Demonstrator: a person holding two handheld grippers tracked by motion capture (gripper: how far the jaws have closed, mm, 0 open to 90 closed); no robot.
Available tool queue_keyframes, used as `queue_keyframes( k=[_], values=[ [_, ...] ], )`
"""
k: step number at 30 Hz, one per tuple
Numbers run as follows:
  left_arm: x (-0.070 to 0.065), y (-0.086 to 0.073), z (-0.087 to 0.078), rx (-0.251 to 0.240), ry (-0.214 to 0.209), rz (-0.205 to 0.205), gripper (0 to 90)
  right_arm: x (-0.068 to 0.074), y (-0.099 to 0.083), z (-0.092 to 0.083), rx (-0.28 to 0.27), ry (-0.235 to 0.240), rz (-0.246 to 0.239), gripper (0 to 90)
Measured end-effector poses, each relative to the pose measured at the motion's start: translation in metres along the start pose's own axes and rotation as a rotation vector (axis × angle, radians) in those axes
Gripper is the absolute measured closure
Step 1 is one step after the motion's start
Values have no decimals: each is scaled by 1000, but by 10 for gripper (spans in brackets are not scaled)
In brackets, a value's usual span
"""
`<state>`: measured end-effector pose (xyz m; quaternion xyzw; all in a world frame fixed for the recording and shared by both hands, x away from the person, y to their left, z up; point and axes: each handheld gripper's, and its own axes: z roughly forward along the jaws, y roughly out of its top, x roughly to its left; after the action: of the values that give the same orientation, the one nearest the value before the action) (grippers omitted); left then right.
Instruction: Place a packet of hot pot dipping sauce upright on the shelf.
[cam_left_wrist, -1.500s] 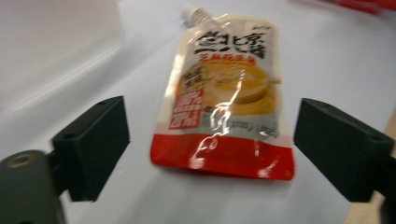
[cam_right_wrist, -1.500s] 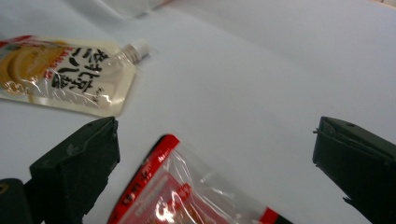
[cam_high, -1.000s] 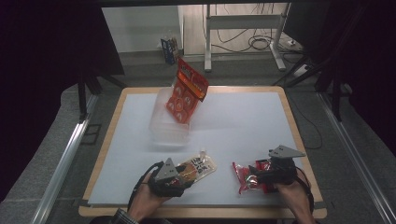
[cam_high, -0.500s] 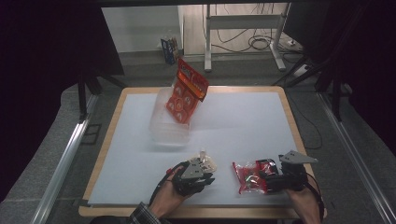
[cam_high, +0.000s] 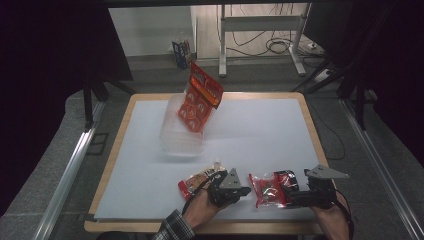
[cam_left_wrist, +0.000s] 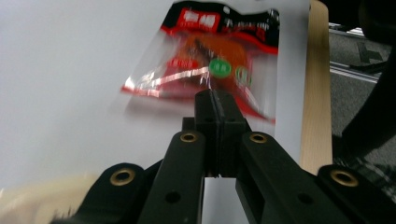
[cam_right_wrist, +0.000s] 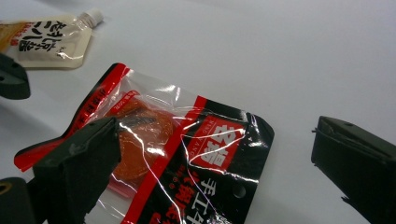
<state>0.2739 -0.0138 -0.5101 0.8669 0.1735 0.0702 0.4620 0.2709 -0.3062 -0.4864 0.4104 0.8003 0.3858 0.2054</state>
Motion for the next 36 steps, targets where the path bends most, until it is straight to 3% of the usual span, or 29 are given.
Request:
queue_keyframes(
  k=[4,9,14,16,21,25,28,34,36],
  values=[
    [0,12,13,-15,-6,4,900,-1,-1,-2,1,-2,3,13],
    [1,9,33,52,4,11,899,-4,-4,-5,3,-7,11,13],
    [5,5,34,72,16,0,900,-6,-6,-6,8,-4,17,13],
    [7,3,36,120,32,23,900,-4,-6,-7,11,0,15,13],
    [5,1,37,127,37,22,900,-1,-5,-6,22,2,4,13],
    [4,1,39,167,51,36,900,0,-5,-6,34,11,11,13],
    [5,-2,38,153,45,21,900,1,-5,-5,48,23,25,13],
    [6,-2,38,156,35,9,900,7,-3,-1,62,92,46,13],
    [6,-3,38,153,36,11,900,9,-3,3,91,131,81,14]
  ],
)
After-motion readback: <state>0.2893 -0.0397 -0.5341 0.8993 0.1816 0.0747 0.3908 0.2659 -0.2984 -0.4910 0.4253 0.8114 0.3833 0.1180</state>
